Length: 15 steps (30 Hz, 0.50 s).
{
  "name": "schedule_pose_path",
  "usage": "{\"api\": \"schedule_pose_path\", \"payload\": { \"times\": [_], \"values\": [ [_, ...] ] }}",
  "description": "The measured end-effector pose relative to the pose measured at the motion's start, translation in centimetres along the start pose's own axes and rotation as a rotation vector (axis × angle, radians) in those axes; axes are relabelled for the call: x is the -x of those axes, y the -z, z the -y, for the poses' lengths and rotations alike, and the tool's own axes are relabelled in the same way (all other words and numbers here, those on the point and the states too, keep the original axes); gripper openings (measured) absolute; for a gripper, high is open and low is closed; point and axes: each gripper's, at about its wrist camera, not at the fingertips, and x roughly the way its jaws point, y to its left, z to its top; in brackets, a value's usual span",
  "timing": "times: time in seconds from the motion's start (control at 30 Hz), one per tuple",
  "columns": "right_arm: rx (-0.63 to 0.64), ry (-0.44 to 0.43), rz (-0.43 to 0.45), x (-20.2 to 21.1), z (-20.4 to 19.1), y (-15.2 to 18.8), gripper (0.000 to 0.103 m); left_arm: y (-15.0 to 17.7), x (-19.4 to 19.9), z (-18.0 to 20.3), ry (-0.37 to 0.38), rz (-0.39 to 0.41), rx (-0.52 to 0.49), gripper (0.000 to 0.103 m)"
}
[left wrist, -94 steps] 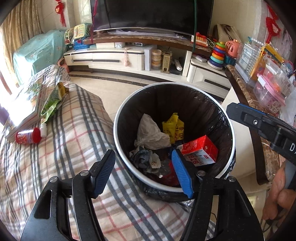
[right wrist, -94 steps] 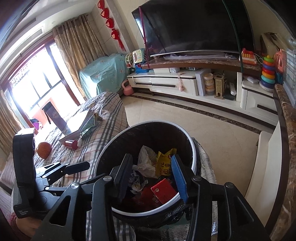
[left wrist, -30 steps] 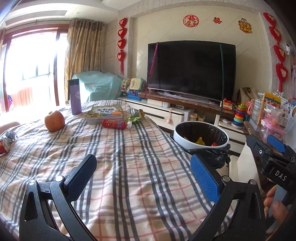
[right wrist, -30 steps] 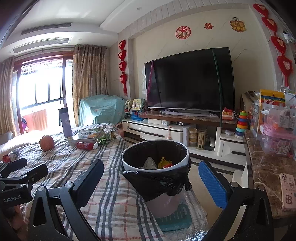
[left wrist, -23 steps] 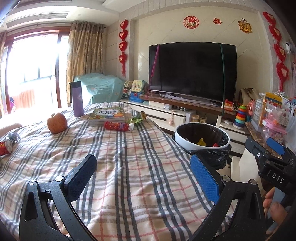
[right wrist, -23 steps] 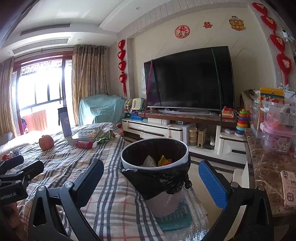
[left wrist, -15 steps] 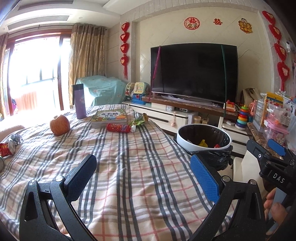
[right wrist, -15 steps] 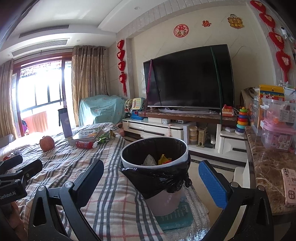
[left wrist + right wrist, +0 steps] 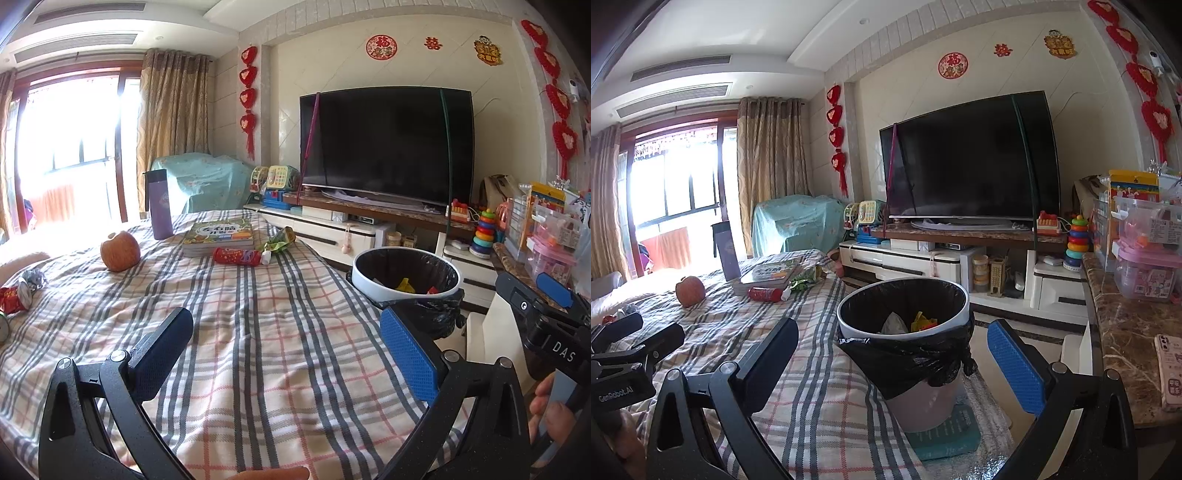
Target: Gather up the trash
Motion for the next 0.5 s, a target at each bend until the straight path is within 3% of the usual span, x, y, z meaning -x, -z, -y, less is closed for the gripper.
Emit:
{"api": "schedule_pose_path", "payload": {
  "times": [0.5],
  "values": [
    [0.000, -0.015, -0.002, 0.17, -0.30, -0.04, 0.103, 0.02, 0.26, 0.21, -0.001, 0.013, -0.001, 0.103]
  ]
}}
